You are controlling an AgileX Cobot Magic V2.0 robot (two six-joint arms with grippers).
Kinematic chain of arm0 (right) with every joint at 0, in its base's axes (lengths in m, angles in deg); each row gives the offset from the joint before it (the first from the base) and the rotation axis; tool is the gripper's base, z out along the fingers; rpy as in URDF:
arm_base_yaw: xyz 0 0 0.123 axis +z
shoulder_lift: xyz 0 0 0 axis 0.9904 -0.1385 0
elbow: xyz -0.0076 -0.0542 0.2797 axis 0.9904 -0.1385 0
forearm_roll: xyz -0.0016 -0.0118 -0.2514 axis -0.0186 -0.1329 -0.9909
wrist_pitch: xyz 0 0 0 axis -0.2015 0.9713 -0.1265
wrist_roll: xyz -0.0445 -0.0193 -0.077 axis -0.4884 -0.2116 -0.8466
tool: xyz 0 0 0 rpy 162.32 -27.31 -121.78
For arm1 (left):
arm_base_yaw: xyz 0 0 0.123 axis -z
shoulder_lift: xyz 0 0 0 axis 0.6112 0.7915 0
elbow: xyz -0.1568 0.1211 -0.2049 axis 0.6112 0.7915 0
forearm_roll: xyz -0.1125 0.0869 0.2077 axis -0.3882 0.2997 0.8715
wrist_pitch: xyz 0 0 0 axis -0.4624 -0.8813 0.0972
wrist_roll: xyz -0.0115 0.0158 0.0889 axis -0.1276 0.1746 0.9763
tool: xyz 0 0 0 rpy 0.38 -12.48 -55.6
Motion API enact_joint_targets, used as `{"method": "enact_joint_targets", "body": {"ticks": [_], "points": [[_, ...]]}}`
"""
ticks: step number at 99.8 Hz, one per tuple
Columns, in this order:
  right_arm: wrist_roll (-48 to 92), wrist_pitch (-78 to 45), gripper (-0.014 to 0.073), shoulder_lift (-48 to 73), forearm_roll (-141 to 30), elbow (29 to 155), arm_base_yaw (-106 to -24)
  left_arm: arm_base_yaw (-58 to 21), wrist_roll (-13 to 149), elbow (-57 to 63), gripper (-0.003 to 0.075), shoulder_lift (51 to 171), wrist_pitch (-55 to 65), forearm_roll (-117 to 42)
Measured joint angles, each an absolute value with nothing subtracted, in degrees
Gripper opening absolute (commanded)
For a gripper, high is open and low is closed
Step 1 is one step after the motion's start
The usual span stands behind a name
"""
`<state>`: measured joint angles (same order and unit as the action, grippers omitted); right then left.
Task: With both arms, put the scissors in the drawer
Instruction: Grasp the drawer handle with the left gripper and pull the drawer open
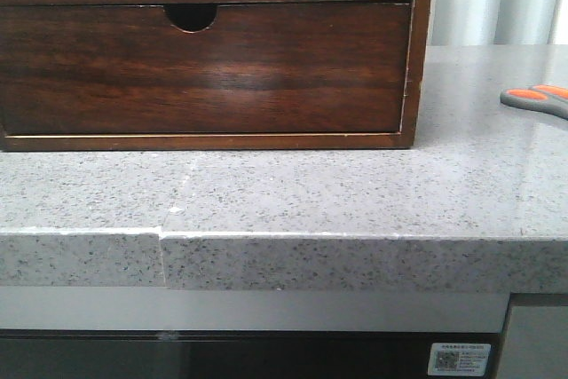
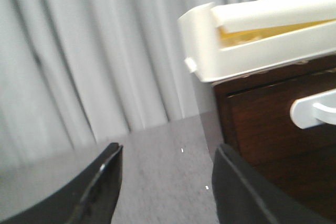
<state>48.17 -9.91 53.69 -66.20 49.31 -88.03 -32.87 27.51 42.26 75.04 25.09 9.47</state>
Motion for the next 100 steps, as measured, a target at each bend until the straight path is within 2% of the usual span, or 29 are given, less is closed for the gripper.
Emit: {"method": "enact_joint_targets", "body": {"ticks": [19, 38, 65, 100], "points": [[48.2, -9.8, -0.0061, 53.7, -66.2, 49.3, -88.0, -27.9, 27.5, 42.2, 0.0386, 82.2, 33.0, 27.3], [48.2, -9.1, -0.0061, 53.7, -66.2, 49.3, -88.0, -21.9, 27.5, 38.9, 0.0386, 90.2, 35.3, 43.3], [48.2, -8.3, -0.0061, 53.7, -66.1, 49.3, -88.0, -16.9, 31.5, 29.7, 0.0386, 104.3, 36.4, 49.9], [48.2, -8.3, -0.0061, 53.7, -66.1, 49.3, -88.0, -15.4, 32.0, 21.1, 0.0386, 116.8, 37.0, 58.9]]}}
